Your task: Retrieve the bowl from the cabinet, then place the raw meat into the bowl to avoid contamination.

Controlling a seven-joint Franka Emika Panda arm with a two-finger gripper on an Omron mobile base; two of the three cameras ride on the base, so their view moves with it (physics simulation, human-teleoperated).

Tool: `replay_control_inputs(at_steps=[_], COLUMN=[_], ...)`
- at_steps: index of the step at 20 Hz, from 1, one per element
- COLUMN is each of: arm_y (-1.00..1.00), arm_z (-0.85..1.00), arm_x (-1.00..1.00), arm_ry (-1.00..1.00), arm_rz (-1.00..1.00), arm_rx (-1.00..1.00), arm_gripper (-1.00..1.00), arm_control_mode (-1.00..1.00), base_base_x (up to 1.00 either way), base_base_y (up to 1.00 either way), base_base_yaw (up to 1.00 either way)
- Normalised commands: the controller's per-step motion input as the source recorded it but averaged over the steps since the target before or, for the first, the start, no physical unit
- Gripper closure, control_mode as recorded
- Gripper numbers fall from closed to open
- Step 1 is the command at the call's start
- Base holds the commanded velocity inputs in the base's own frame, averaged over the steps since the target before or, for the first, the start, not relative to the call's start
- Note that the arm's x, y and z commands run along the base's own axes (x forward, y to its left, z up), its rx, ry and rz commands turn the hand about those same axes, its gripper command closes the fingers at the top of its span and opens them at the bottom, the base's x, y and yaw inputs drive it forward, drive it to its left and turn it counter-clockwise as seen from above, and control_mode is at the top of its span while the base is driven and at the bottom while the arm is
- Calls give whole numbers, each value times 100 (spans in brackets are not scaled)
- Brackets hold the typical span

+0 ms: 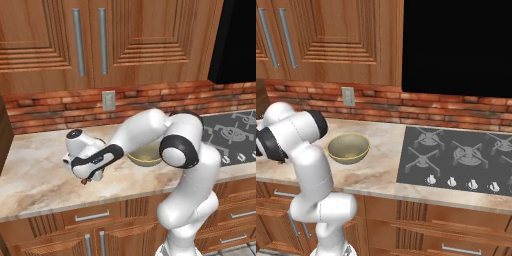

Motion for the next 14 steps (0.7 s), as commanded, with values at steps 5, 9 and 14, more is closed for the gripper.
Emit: replay_control_inputs(at_steps=[5, 9, 14], arm_y=[-21, -29, -35], arm_z=[38, 45, 46], arm_x=[-8, -8, -8], arm_ry=[-2, -1, 0], arm_rz=[0, 0, 0], arm_rx=[-2, -1, 0], arm_gripper=[100, 100, 100], arm_control_mode=[-100, -100, -100], base_base_x=[0, 0, 0], base_base_y=[0, 0, 0], base_base_yaw=[0, 0, 0])
